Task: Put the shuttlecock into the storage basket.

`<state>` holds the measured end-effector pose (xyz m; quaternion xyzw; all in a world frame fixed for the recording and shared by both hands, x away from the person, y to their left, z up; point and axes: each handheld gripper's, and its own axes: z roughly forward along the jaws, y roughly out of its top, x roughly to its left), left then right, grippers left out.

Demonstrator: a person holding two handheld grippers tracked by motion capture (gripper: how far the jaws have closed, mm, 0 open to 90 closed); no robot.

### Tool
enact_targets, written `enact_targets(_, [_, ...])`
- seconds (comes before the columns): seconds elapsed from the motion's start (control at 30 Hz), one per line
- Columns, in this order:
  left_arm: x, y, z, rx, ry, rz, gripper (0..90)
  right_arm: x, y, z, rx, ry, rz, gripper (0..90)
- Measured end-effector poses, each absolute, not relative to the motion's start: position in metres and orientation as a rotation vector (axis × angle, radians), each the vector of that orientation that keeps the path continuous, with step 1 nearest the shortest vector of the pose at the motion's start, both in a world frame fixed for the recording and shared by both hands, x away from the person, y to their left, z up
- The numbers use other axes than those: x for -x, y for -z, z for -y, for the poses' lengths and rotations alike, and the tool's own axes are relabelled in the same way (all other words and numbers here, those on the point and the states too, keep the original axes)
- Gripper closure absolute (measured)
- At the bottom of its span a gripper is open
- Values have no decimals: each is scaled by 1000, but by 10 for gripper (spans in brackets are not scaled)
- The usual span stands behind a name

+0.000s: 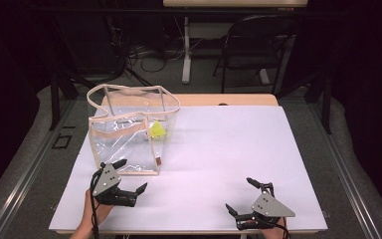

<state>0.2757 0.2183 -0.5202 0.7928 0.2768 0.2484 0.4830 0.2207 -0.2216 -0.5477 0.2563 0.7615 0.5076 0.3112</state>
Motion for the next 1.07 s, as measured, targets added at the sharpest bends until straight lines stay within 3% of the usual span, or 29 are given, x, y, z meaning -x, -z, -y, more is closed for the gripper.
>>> enact_targets(1.07, [-253, 547, -221, -1923, -580, -669, 0, -220, 548, 221, -670, -1339, -2017, 3])
